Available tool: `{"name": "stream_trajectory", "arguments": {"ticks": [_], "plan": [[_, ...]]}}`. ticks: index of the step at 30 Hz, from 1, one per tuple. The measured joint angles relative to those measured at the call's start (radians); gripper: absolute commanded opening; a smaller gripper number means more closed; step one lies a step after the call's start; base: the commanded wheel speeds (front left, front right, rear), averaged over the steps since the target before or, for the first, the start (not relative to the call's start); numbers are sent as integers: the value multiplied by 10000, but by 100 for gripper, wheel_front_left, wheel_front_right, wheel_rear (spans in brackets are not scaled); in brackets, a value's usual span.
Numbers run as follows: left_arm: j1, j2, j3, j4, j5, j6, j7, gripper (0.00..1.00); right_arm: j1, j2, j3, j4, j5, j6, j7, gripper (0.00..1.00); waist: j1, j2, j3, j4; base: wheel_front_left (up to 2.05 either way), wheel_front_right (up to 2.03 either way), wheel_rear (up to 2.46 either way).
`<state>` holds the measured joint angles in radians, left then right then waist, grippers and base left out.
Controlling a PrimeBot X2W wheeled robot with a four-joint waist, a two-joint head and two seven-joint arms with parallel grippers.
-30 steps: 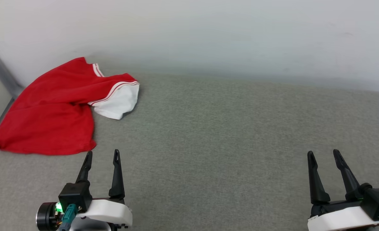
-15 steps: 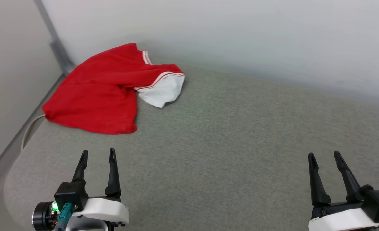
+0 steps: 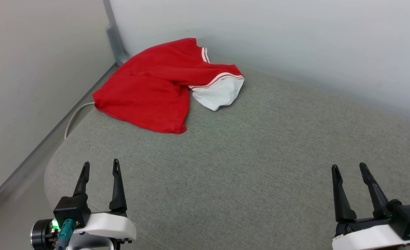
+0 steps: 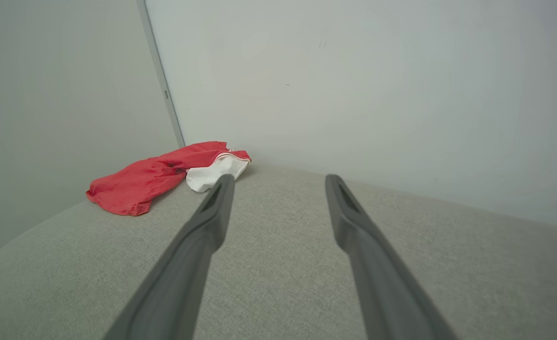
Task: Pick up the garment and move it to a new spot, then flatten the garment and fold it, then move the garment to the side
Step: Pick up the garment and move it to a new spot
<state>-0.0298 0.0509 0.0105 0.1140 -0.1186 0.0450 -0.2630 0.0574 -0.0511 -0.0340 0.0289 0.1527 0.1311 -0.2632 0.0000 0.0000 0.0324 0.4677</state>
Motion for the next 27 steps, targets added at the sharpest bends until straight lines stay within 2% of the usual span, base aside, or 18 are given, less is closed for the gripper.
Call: {"name": "stream_trajectory", "arguments": {"ticks": [9, 17, 27], "plan": [[16, 0, 58, 4, -69, 36, 0, 100, -19, -2, 58, 15, -25, 0, 0, 100, 0, 0, 33, 243, 0, 0, 0], [-79, -4, 364, -46, -268, 86, 0, 100, -171, 0, 167, -2, -67, 0, 0, 100, 0, 0, 188, -104, 0, 0, 0], [-1958, 182, 1363, 132, 79, -483, -2, 100, -790, 0, 188, -543, -660, 0, 0, 100, 0, 0, 1042, -719, 0, 0, 0]]}}
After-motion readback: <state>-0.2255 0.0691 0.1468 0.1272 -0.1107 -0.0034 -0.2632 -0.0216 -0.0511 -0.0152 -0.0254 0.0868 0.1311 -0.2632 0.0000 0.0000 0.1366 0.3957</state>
